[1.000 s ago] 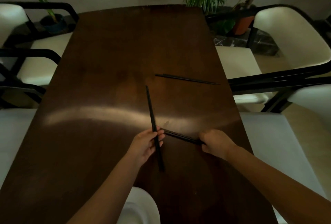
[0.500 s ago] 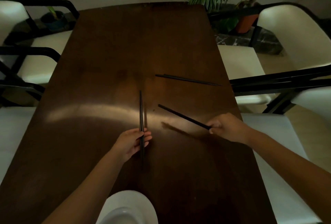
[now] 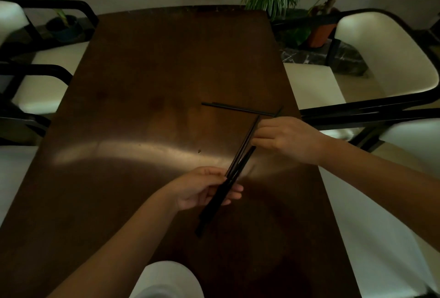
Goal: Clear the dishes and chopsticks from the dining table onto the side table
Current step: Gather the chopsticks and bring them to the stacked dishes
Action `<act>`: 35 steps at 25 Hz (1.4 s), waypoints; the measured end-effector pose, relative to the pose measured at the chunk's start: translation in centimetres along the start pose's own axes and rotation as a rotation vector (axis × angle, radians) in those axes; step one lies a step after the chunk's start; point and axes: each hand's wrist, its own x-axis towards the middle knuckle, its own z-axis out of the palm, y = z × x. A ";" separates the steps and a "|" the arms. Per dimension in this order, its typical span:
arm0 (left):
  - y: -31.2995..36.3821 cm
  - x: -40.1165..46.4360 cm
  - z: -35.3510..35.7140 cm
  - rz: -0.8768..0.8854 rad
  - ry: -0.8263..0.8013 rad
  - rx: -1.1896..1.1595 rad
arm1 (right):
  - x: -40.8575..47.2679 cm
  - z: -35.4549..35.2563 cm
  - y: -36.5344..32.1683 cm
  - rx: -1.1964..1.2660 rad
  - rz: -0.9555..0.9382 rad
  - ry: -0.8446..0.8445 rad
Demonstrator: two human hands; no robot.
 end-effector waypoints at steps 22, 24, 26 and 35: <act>-1.1 4.0 -6.4 0.188 0.394 -0.504 | 2.8 16.5 10.9 0.143 1.001 -0.260; -1.1 4.0 -6.6 0.187 0.386 -0.496 | 3.1 16.5 11.3 0.097 0.937 -0.271; -1.0 3.9 -6.8 0.174 0.390 -0.483 | 2.9 16.4 11.3 0.095 0.886 -0.322; -0.3 3.1 -6.2 0.121 0.451 -0.382 | -0.1 14.2 10.3 0.191 0.791 -0.499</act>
